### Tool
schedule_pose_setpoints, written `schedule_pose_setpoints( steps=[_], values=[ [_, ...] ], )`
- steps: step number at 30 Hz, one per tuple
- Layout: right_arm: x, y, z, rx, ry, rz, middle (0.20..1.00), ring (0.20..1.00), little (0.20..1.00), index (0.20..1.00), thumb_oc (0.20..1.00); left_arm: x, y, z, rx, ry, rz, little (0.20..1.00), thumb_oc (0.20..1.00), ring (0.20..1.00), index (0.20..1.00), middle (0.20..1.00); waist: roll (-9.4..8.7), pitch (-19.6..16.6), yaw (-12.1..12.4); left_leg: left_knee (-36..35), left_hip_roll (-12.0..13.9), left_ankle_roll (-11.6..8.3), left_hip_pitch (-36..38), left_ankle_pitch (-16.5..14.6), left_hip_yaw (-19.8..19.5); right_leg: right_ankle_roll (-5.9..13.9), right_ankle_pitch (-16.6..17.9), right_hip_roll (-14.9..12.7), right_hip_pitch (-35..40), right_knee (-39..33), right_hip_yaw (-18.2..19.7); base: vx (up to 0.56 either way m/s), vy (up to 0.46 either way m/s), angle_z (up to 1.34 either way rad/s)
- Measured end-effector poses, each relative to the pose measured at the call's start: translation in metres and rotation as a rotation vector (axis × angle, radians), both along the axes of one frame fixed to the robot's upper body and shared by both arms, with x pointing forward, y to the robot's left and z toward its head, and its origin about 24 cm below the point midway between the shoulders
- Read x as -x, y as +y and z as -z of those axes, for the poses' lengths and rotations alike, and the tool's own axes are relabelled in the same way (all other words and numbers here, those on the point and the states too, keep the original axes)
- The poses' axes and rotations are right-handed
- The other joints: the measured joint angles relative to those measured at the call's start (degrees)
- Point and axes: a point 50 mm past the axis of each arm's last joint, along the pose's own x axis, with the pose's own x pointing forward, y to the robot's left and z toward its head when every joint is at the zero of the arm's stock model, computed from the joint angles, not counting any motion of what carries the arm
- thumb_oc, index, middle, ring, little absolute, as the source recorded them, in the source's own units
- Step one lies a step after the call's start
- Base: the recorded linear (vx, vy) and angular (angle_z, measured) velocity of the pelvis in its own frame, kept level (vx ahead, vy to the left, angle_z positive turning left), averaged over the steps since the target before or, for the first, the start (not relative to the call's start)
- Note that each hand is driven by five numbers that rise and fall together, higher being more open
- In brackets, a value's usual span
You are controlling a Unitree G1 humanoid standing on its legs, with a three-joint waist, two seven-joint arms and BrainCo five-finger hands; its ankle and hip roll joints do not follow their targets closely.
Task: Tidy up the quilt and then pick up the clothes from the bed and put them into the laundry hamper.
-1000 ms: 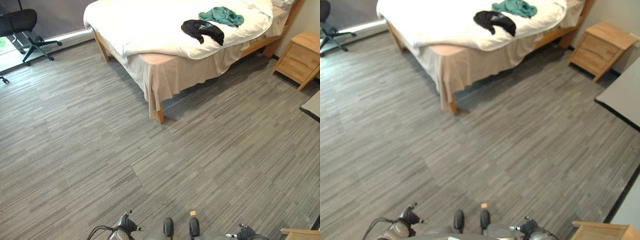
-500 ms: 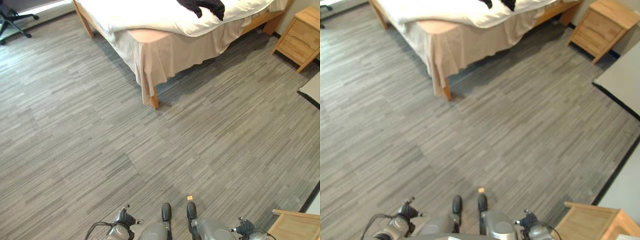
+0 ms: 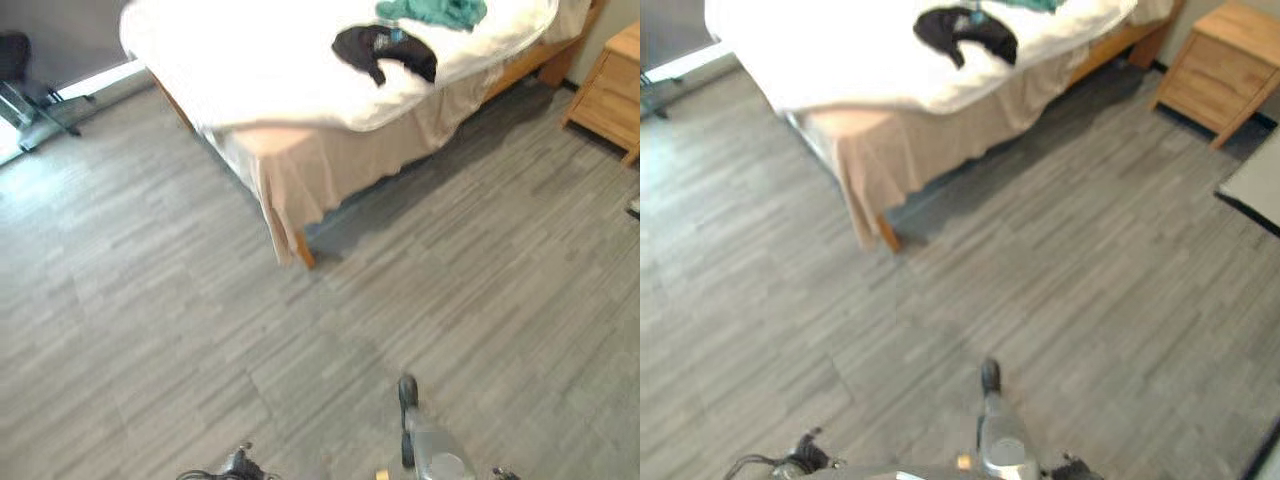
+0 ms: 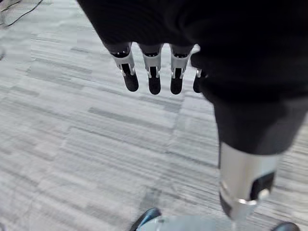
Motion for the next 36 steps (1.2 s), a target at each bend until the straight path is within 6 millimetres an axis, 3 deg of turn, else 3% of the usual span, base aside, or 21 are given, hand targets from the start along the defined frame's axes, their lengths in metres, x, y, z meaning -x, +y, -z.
schedule_pose_setpoints(
  steps=[2, 4, 6, 8, 9, 11, 14, 15, 16, 18, 20, 23, 24, 25, 26, 27, 28, 29, 32, 35, 36],
  values=[
    [-0.022, -0.011, -0.008, 0.05, -0.047, -0.085, 1.0, 1.0, 1.0, 1.0, 1.0, -0.02, -0.004, -0.004, 0.003, -0.059, 0.007, 1.0, 1.0, 1.0, 1.0, 1.0, 0.22, -0.59, 0.73, 16.28, -0.05, -0.39, -8.85, 3.19, -3.65, -3.18, -3.79, 1.21, 3.07, -0.25, 1.54, 0.47, -0.24, -0.5],
    [-0.049, -0.007, -0.013, 0.056, -0.106, -0.107, 1.0, 1.0, 1.0, 1.0, 1.0, -0.051, -0.001, -0.015, -0.007, -0.154, 0.029, 1.0, 1.0, 1.0, 1.0, 1.0, -3.4, 0.75, 2.54, 20.33, -0.9, 0.28, -14.9, 3.94, -0.4, -2.53, -4.36, 0.05, 5.79, -0.26, 3.96, 0.43, -0.102, -0.34],
    [-0.075, 0.002, -0.019, 0.061, -0.175, -0.144, 1.0, 1.0, 1.0, 1.0, 1.0, -0.073, -0.004, -0.024, -0.007, -0.242, 0.038, 1.0, 1.0, 1.0, 1.0, 1.0, -5.74, 2.05, 2.63, 9.38, -0.58, 0.98, -18.05, 2.35, 2.77, -1.82, -5.79, -0.1, 10.97, -0.27, 3.49, 0.41, 0.045, -0.26],
    [-0.079, 0.006, -0.019, 0.058, -0.182, -0.159, 1.0, 1.0, 1.0, 1.0, 1.0, -0.077, -0.006, -0.026, -0.004, -0.277, 0.043, 1.0, 1.0, 1.0, 1.0, 1.0, -7.38, 1.83, 4.32, -3.34, -1.73, 0.96, -19.54, 2.9, 5.7, 1.71, -10.33, 0.18, 13.27, -0.68, 2.33, 0.35, 0.035, -0.35],
    [-0.083, 0.002, -0.021, 0.07, -0.19, -0.168, 1.0, 1.0, 1.0, 1.0, 1.0, -0.077, -0.008, -0.026, 0.002, -0.278, 0.047, 1.0, 1.0, 1.0, 1.0, 1.0, -4.79, 1.41, 4.52, -15.1, -2.0, 2.23, -19.62, 6.38, 7.99, 0.31, -11.77, 2.19, 15.66, -0.45, 0.2, 0.38, -0.004, -0.27],
    [-0.073, -0.003, -0.019, 0.084, -0.159, -0.166, 1.0, 1.0, 1.0, 1.0, 1.0, -0.073, -0.012, -0.023, 0.01, -0.264, 0.044, 1.0, 1.0, 1.0, 1.0, 1.0, -4.28, 1.5, 3.87, -24.07, -3.63, 3.94, -19.54, 9.85, 10.93, 0.29, -14.11, 3.42, 17.92, -0.43, -1.73, 0.36, -0.005, -0.11],
    [-0.045, -0.001, -0.01, 0.066, -0.097, -0.155, 1.0, 1.0, 1.0, 1.0, 1.0, -0.05, -0.005, -0.015, -0.012, -0.184, 0.016, 1.0, 1.0, 1.0, 1.0, 1.0, -4.61, -0.25, 4.14, -23.43, -7.04, 12.19, -15.75, 11.23, 21.86, 4.67, -18.99, 4.21, 24.76, -0.23, -4.05, 0.33, 0.023, -0.18],
    [-0.031, -0.005, -0.008, 0.071, -0.064, -0.151, 1.0, 1.0, 1.0, 1.0, 1.0, -0.032, -0.004, -0.009, -0.017, -0.126, 0.003, 1.0, 1.0, 1.0, 1.0, 1.0, -1.96, -1.79, 4.01, -24.16, -6.32, 15.59, -13.16, 9.68, 21.9, 4.66, -19.11, 7.51, 25.73, 1.58, -3.99, 0.21, 0.02, 0.23],
    [-0.018, 0.006, -0.002, 0.045, -0.036, -0.147, 1.0, 1.0, 1.0, 1.0, 1.0, -0.032, 0.004, -0.009, -0.042, -0.108, 0.007, 1.0, 1.0, 1.0, 1.0, 1.0, -3.14, -2.55, 3.14, -25.97, -7.17, 17.11, -11.17, 10.27, 19.98, 4.26, -20.16, 6.87, 24.52, 6.99, -5.97, 0.16, 0.009, 0.46],
    [-0.014, 0.022, 0.001, -0.012, -0.043, -0.16, 1.0, 1.0, 1.0, 1.0, 1.0, -0.036, 0.016, -0.012, -0.083, -0.102, 0.008, 1.0, 1.0, 1.0, 1.0, 1.0, -1.98, -2.02, 1.69, -32.5, -6.18, 16.18, -7.23, 11.81, 12.33, 7.89, -21.59, 5.95, 8.02, 38.74, -5.91, 0.13, -0.028, 0.89],
    [-0.019, 0.029, 0.002, -0.036, -0.064, -0.164, 1.0, 1.0, 1.0, 1.0, 1.0, -0.041, 0.027, -0.017, -0.114, -0.109, 0.009, 1.0, 1.0, 1.0, 1.0, 1.0, -4.57, -0.89, 0.8, -33.74, -8.38, 15.6, -4.92, 11.57, 9.23, 8.76, -22.99, 2.77, -0.8, 47.86, -3.08, 0.21, -0.079, 0.99],
    [-0.032, 0.027, -0.001, -0.021, -0.093, -0.169, 1.0, 1.0, 1.0, 1.0, 1.0, -0.05, 0.028, -0.019, -0.12, -0.128, 0.025, 1.0, 1.0, 1.0, 1.0, 1.0, -4.18, 1.02, 1.82, -34.1, -9.84, 14.6, -1.42, 8.6, 3.64, 7.04, -24.92, -0.41, -6.13, 27.02, 2.6, 0.23, -0.193, 1.27],
    [-0.034, 0.025, -0.002, -0.012, -0.095, -0.161, 1.0, 1.0, 1.0, 1.0, 1.0, -0.047, 0.03, -0.019, -0.123, -0.124, 0.021, 1.0, 1.0, 1.0, 1.0, 1.0, -3.56, 1.48, 3.04, -34.09, -10.1, 13.15, -0.68, 7.33, 2.63, 6.96, -23.89, -0.91, -7.07, 23.62, 3.9, 0.37, -0.402, 1.07],
    [-0.033, 0.018, -0.003, -0.001, -0.096, -0.148, 1.0, 1.0, 1.0, 1.0, 1.0, -0.045, 0.034, -0.019, -0.134, -0.11, -0.001, 1.0, 1.0, 1.0, 1.0, 1.0, -3.24, 0.79, 3.37, -34.08, -9.88, 10.81, -0.35, 5.36, -3.21, 6.64, -19.65, 0.32, -3.86, 2.57, 13.16, 0.27, -0.329, 1.19],
    [-0.031, 0.017, -0.003, -0.006, -0.088, -0.133, 1.0, 1.0, 1.0, 1.0, 1.0, -0.048, 0.039, -0.022, -0.144, -0.118, -0.013, 1.0, 1.0, 1.0, 1.0, 1.0, -3.34, 1.12, 2.91, -34.08, -9.55, 10.91, 0.06, 4.6, -3.1, 7.05, -16.88, 0.19, -3.99, -1.07, 15.14, 0.22, -0.24, 1.49],
    [-0.036, 0.018, -0.003, -0.01, -0.092, -0.125, 1.0, 1.0, 1.0, 1.0, 1.0, -0.045, 0.046, -0.023, -0.154, -0.117, -0.036, 1.0, 1.0, 1.0, 1.0, 1.0, -3.7, 1.81, 2.61, -34.11, -9.44, 11.25, 0.92, 4.54, -3.47, 7.88, -12.35, 0.04, -4.03, -1.05, 14.6, 0.21, -0.241, 0.93],
    [-0.035, 0.021, -0.003, -0.02, -0.089, -0.114, 1.0, 1.0, 1.0, 1.0, 1.0, -0.027, 0.053, -0.019, -0.165, -0.08, -0.071, 1.0, 1.0, 1.0, 1.0, 1.0, -5.11, 1.67, 2.92, -34.1, -9.87, 10.74, 3.93, 3.51, -3.59, 6.02, -6.5, -1.43, -2.79, -0.99, 12.02, 0.31, -0.325, 1.06],
    [-0.032, 0.021, -0.002, -0.025, -0.09, -0.093, 1.0, 1.0, 1.0, 1.0, 1.0, -0.01, 0.056, -0.016, -0.16, -0.057, -0.116, 1.0, 1.0, 1.0, 1.0, 1.0, -4.62, 1.19, 2.25, -34.12, -8.94, 8.37, 6.62, 0.84, -5.85, 7.01, 0.53, -2.06, 0.58, -1.02, 8.38, 0.36, -0.383, 1.03],
    [-0.04, 0.01, -0.006, -0.002, -0.116, -0.064, 1.0, 1.0, 1.0, 1.0, 1.0, -0.022, 0.038, -0.016, -0.069, -0.152, -0.189, 1.0, 1.0, 1.0, 1.0, 1.0, -2.57, 1.48, 2.96, -32.65, -6.22, 3.27, 6.34, 1.28, -1.18, 4.7, -1.32, -0.93, 2.69, -0.68, 5.41, 0.12, -0.184, 0.82],
    [-0.052, 0.002, -0.013, 0.013, -0.179, -0.035, 1.0, 1.0, 1.0, 1.0, 1.0, -0.054, 0.044, -0.035, -0.043, -0.339, -0.2, 1.0, 1.0, 1.0, 1.0, 1.0, -3.81, 2.28, 4.05, -34.16, -2.16, 2.6, 4.11, 2.0, 3.67, 3.16, -2.56, -2.0, 4.37, -0.66, 6.13, -0.05, -0.104, 0.67],
    [-0.062, -0.004, -0.019, 0.027, -0.228, -0.03, 1.0, 1.0, 1.0, 1.0, 1.0, -0.078, 0.052, -0.058, -0.04, -0.492, -0.213, 1.0, 1.0, 1.0, 1.0, 1.0, -3.56, 3.72, 4.65, -33.9, -0.19, 1.8, 1.32, 4.94, 4.23, 3.22, -3.01, -2.1, 4.39, -0.67, 4.19, -0.13, -0.08, 0.76]
  ],
)
